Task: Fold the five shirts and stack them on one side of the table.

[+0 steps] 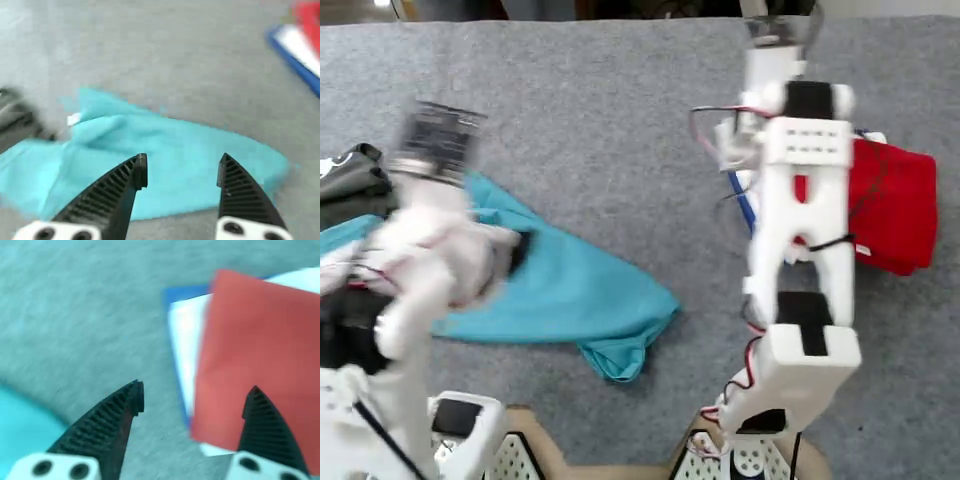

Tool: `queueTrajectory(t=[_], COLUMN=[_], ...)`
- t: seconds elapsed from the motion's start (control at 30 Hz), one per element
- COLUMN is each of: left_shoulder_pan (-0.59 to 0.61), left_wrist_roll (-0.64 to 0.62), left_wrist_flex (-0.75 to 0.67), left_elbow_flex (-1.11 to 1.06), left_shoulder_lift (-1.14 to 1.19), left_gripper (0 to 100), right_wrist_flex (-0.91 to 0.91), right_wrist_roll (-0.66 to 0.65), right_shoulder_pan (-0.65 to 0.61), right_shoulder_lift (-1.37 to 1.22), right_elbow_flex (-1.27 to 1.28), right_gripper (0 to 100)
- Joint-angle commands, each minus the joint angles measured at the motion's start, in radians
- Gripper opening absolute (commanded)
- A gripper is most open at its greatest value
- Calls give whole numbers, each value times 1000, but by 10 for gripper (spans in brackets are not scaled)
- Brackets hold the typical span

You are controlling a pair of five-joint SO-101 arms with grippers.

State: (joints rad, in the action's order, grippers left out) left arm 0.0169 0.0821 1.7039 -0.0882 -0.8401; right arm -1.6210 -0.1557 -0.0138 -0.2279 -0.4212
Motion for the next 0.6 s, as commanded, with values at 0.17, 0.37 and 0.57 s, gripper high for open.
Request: queueTrajectory(t=[0.17,0.37,0.57], left_shoulder_pan=[799,1000,1067], left_wrist_roll=[-9,51,66], left_wrist_flex=[-207,-342,-365], left_elbow_flex=[-378,-570,-582], left_shoulder_lift=[-11,-11,-9], left_gripper=[245,245,245], right_wrist_flex=[-58,117,183], right_wrist_roll=[3,3,2], right_shoulder_pan=[-422,-641,-799], right_shoulder_lift=[45,-22,-139], right_elbow_flex=[68,302,348], right_gripper=[280,363,402])
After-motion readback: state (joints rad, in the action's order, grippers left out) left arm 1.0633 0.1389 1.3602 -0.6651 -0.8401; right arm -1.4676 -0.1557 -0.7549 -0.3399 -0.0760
